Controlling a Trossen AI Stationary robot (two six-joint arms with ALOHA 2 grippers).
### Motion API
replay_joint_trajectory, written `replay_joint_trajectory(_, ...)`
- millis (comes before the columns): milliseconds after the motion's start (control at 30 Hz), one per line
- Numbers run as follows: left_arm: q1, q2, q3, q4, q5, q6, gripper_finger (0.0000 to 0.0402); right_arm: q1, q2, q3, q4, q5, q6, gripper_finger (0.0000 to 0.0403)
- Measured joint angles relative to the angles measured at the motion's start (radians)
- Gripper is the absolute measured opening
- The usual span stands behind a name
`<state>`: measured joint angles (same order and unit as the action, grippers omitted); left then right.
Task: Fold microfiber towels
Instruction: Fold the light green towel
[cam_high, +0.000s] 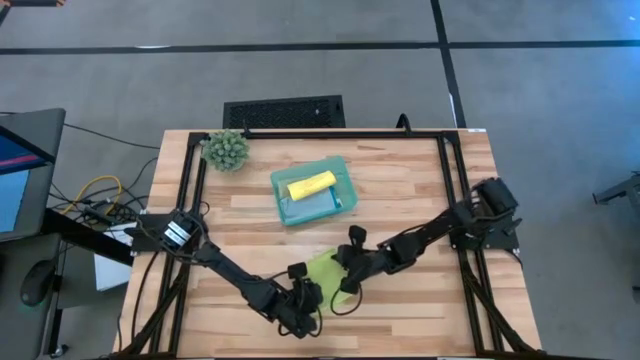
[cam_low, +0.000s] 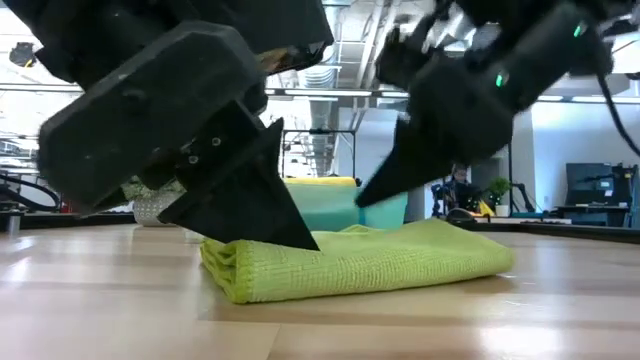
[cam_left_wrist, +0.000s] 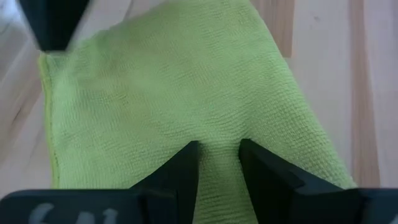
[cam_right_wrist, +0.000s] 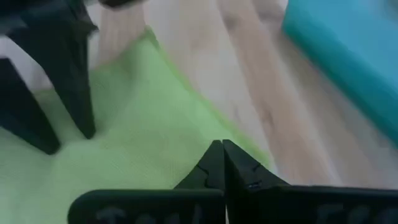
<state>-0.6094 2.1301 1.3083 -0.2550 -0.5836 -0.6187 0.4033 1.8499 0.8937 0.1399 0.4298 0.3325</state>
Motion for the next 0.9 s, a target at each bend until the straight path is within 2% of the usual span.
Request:
replay_joint_trajectory(167,-0.019,-0.006,0.016,-0.017,-0.023,0.064,0.0114,0.02,-0.038,0.001,0.0,0.017,0.0,0.0013)
replay_joint_trajectory(333,-0.022,-0.006,0.065,-0.076,-0.029,0.082,0.0114,0.002,0.045,0.0,0.027,-0.014,-0.006,0.0012)
replay_joint_trajectory(467,-0.029,-0.006,0.145,-0.29,-0.07,-0.048,0.0114,-0.007,0.082,0.001,0.026,0.005,-0.01,0.0011)
replay_joint_trajectory(633,-0.064,-0.007,0.192,-0.537,-0.246,-0.26,0.0114,0.0,0.049,0.0,-0.008,0.034,-0.019,0.0011)
replay_joint_trajectory(700,-0.071,-0.007,0.191,-0.613,-0.269,-0.342,0.0114,0.012,0.011,0.001,-0.037,0.068,-0.019,0.0011)
replay_joint_trajectory(800,-0.071,-0.008,0.143,-0.626,-0.244,-0.386,0.0114,0.047,-0.04,0.001,-0.081,0.074,-0.032,0.0012)
replay_joint_trajectory(900,-0.071,-0.007,0.086,-0.57,-0.217,-0.376,0.0114,0.088,-0.061,0.001,-0.077,-0.013,-0.067,0.0014)
